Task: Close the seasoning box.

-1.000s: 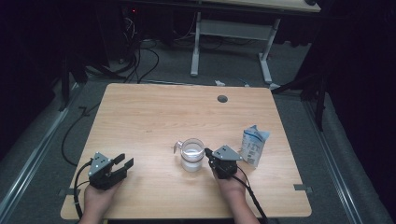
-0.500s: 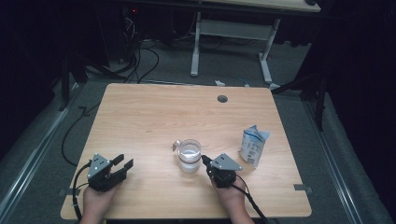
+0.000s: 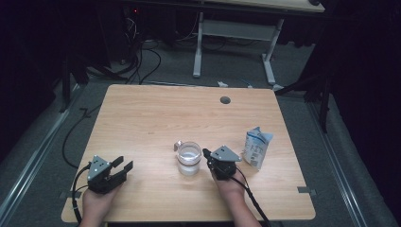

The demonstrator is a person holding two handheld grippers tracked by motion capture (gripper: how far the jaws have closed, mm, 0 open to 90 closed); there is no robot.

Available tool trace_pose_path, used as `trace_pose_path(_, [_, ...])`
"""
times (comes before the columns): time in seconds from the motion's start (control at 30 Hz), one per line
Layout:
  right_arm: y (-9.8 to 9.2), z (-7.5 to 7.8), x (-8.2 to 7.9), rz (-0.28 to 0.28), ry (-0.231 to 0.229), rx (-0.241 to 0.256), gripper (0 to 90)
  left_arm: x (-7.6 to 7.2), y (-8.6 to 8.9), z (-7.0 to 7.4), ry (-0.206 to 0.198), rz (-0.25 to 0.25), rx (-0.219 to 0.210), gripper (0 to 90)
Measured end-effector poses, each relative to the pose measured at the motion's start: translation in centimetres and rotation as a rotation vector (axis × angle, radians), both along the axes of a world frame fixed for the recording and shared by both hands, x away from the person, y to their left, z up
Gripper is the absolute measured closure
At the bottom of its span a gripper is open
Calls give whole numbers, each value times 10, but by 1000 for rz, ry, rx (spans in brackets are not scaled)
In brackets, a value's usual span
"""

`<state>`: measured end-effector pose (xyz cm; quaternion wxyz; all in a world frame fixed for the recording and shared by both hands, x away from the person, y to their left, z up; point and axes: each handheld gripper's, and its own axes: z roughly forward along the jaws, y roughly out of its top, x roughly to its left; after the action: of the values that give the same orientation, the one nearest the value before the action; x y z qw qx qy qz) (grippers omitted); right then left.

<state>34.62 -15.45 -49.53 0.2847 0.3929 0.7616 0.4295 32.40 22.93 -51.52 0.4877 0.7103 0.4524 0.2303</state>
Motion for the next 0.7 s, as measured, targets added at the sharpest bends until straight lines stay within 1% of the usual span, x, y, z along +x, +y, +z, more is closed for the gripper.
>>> trace_pose_path(0.07, [4,1,-2,6,-2,-4,900,0,2,0,2,7,-5,527])
trace_pose_path(0.1, [5,2,-3,2,-10,-17,900,0,3,-1,5,10,-6,527])
trace_pose_path(0.17, [4,3,-6,12,-7,-3,900,1,3,-1,5,10,-9,527])
trace_pose_path(0.27, [5,4,-12,9,-14,-5,900,1,3,-1,4,10,-7,529])
trace_pose_path(0.37, [6,5,-19,21,-17,-1,900,0,0,0,-2,1,2,527])
trace_pose_path(0.57, [12,3,-31,56,-22,15,900,1,-2,-1,6,-6,6,527])
trace_pose_path(0.63, [13,2,-31,67,-20,8,900,1,-2,-2,7,-4,7,527])
trace_pose_path(0.7, [12,1,-26,58,-15,14,899,1,-2,-1,7,-4,6,527])
